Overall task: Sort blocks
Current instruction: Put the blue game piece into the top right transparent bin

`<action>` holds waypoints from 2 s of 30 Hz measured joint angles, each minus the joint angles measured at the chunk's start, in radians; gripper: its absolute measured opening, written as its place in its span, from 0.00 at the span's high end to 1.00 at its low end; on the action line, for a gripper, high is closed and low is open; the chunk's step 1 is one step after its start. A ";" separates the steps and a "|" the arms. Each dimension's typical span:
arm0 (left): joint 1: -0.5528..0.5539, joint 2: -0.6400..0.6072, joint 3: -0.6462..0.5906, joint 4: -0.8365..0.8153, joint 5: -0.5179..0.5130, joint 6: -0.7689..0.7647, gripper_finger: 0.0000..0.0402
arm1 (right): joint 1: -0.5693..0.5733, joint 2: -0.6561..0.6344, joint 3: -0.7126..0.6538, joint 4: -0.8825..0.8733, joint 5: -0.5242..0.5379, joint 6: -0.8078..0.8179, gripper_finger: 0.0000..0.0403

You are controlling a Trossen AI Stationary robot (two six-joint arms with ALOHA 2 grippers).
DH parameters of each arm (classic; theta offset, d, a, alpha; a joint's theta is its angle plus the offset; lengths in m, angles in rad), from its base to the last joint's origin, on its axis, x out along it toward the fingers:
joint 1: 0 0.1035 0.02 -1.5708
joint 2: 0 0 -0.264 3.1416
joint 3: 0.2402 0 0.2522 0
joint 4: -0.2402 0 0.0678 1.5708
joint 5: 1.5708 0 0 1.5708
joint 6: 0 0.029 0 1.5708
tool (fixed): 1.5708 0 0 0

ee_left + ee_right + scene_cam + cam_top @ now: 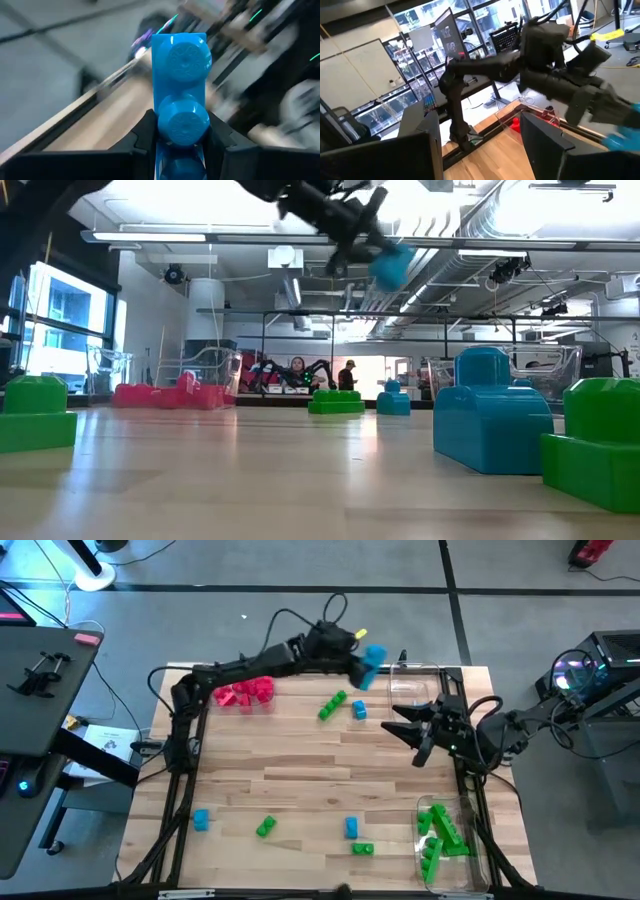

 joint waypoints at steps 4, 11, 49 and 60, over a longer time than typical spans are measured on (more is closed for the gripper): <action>-0.074 0.081 -0.001 0.287 0.004 -0.073 0.82 | -0.010 0.000 0.000 0.025 0.000 0.003 0.60; -0.142 0.262 -0.002 0.644 -0.065 -0.156 0.82 | -0.011 0.012 0.000 0.069 0.008 0.009 0.60; 0.115 -0.176 0.001 -0.797 0.178 0.258 0.19 | -0.004 0.079 0.000 0.095 -0.017 -0.027 0.60; -0.205 -0.662 -0.370 -1.063 -0.109 0.024 0.19 | -0.004 0.079 0.000 0.093 -0.016 -0.054 0.60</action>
